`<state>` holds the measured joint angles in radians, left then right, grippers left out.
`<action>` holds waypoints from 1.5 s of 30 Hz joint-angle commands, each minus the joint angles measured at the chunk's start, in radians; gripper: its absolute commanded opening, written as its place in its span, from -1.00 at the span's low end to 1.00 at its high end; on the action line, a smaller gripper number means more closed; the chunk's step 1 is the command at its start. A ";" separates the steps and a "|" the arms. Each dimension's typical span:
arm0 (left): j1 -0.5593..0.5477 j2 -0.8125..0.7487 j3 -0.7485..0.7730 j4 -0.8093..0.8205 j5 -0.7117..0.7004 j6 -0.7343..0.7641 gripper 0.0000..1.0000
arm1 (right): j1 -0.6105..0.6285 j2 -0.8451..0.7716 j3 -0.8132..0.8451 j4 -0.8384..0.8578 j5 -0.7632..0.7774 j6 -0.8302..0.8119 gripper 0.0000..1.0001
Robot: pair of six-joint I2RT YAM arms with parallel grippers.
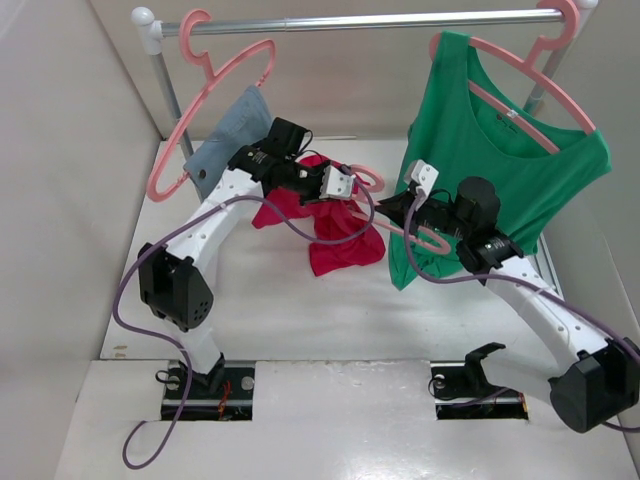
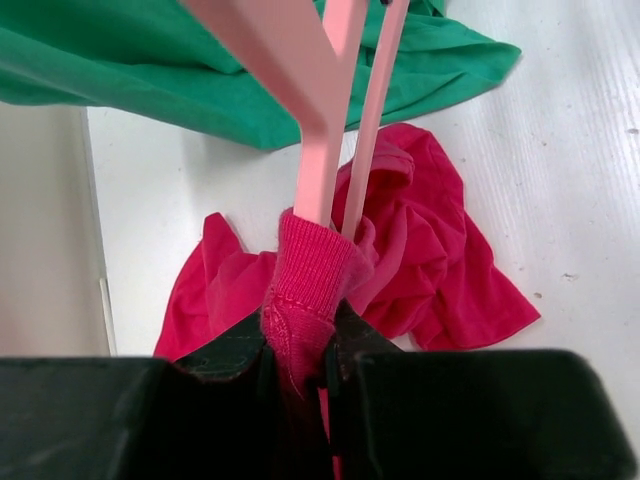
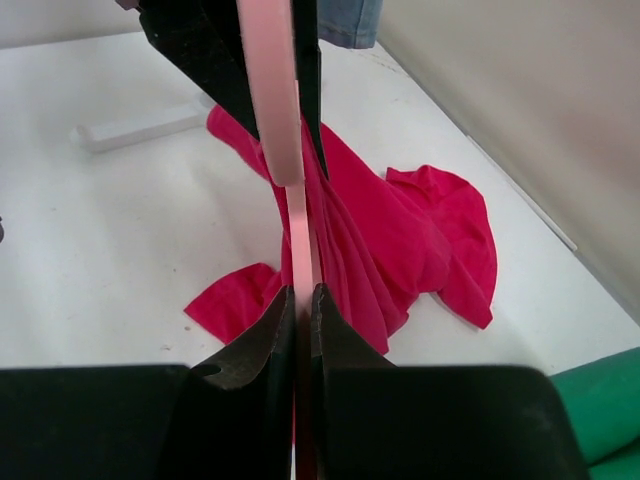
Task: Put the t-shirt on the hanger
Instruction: Place tshirt on hanger
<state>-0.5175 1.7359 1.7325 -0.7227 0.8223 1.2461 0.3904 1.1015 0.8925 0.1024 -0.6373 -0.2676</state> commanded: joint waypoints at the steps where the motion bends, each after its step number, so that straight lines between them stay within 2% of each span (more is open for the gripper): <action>1: -0.042 -0.102 0.012 0.000 0.136 -0.066 -1.00 | 0.025 0.017 0.056 0.097 0.037 -0.010 -1.00; 4: -0.042 -0.113 -0.014 0.040 0.136 -0.118 -1.00 | 0.025 0.027 0.066 0.097 0.037 -0.010 -1.00; 5: -0.029 -0.122 -0.027 0.066 0.136 -0.154 -1.00 | 0.025 0.027 0.066 0.097 0.037 0.001 -0.94; 7: -0.015 -0.133 -0.048 0.077 0.136 -0.154 -1.00 | 0.025 0.037 0.066 0.097 0.037 0.011 -0.51; 8: -0.003 -0.147 -0.062 0.086 0.114 -0.143 -1.00 | 0.025 0.037 0.066 0.097 0.037 0.011 -0.07; 9: -0.003 -0.157 -0.108 0.150 0.085 -0.187 -1.00 | 0.025 0.028 0.066 0.080 0.065 0.011 0.06; 12: -0.003 -0.191 -0.171 0.285 -0.050 -0.333 -1.00 | 0.025 -0.003 0.066 0.037 0.169 0.031 0.30; 15: 0.017 -0.191 -0.180 0.362 -0.095 -0.497 -1.00 | 0.025 -0.015 0.066 0.008 0.244 0.031 0.47; 16: 0.031 -0.191 -0.189 0.374 -0.095 -0.526 -1.00 | 0.025 -0.025 0.081 -0.009 0.302 0.044 0.47; 17: 0.031 -0.191 -0.189 0.374 -0.095 -0.575 -1.00 | 0.025 -0.025 0.101 -0.032 0.332 0.053 0.58; 21: 0.051 -0.191 -0.243 0.430 -0.176 -0.671 -1.00 | 0.063 -0.066 0.160 -0.130 0.542 0.096 0.58; 22: 0.051 -0.191 -0.243 0.443 -0.217 -0.747 -1.00 | 0.083 -0.078 0.170 -0.156 0.668 0.096 0.56; 26: 0.073 -0.191 -0.252 0.465 -0.275 -0.902 -1.00 | 0.171 -0.089 0.201 -0.282 0.771 0.105 0.43; 27: 0.073 -0.191 -0.252 0.465 -0.275 -0.912 -1.00 | 0.183 -0.056 0.201 -0.296 0.749 0.128 0.30; 28: 0.073 -0.200 -0.266 0.465 -0.261 -0.912 -1.00 | 0.192 -0.037 0.191 -0.296 0.720 0.151 0.30; 29: 0.073 -0.200 -0.278 0.465 -0.252 -0.912 -1.00 | 0.192 -0.013 0.172 -0.282 0.687 0.163 0.15; 30: 0.073 -0.213 -0.301 0.479 -0.238 -0.912 -1.00 | 0.192 0.020 0.152 -0.258 0.569 0.178 0.12; 33: 0.082 -0.222 -0.314 0.490 -0.229 -0.922 -1.00 | 0.143 0.216 0.137 -0.169 0.354 0.255 -0.09; 35: 0.082 -0.222 -0.323 0.490 -0.229 -0.935 -1.00 | 0.134 0.327 0.157 -0.062 0.305 0.304 -0.14; 38: 0.082 -0.222 -0.323 0.509 -0.229 -0.947 -1.00 | 0.134 0.411 0.189 0.063 0.349 0.359 -0.03; 41: 0.082 -0.222 -0.314 0.519 -0.229 -0.978 -1.00 | 0.134 0.457 0.207 0.072 0.442 0.442 -0.03; 45: 0.082 -0.222 -0.314 0.519 -0.229 -0.978 -1.00 | 0.134 0.487 0.125 0.153 0.515 0.531 -0.03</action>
<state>-0.4385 1.5734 1.4136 -0.2634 0.5739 0.2962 0.5282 1.6035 1.0416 0.0898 -0.1810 0.1623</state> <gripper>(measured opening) 0.089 0.486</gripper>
